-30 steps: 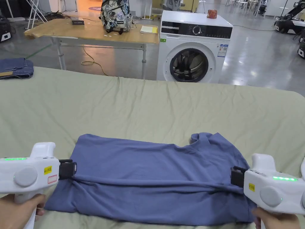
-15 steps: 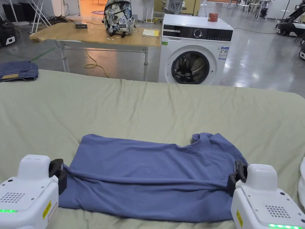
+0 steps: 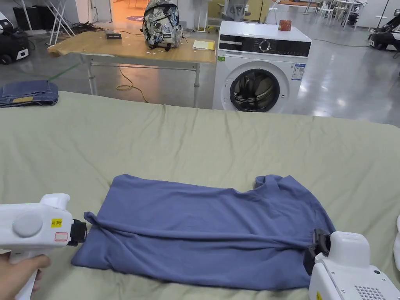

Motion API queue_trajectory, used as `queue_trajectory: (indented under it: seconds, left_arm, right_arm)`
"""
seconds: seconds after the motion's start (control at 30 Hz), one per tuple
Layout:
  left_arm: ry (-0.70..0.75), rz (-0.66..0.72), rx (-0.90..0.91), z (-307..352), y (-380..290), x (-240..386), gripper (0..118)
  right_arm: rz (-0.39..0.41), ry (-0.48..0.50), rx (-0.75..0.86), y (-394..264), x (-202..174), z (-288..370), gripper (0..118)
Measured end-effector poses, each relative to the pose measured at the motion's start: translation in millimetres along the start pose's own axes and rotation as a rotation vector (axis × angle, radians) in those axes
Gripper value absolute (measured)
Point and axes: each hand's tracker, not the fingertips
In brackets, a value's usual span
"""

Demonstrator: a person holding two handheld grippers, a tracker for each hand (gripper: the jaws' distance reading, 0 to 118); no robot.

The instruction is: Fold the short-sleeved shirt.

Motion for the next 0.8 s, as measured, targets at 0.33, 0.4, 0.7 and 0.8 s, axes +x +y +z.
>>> queue_trajectory:
  seconds: [0.33, 0.4, 0.7, 0.8]
  left_arm:
    - [0.133, -0.088, -0.208, -48, -14, 17, 65]
    - [0.123, -0.119, -0.202, -36, -22, 30, 36]
    - [0.052, -0.079, -0.073, -5, -51, 27, 2]
    - [0.024, -0.06, -0.042, 7, -60, 22, 2]
  right_arm:
    - [0.007, -0.025, -0.063, -12, 9, -1, 0]
    - [0.004, -0.024, -0.072, -13, 11, -1, 0]
    - [-0.029, -0.031, -0.125, -11, 37, -7, 0]
    - [-0.051, -0.045, -0.19, -6, 62, -17, 1]
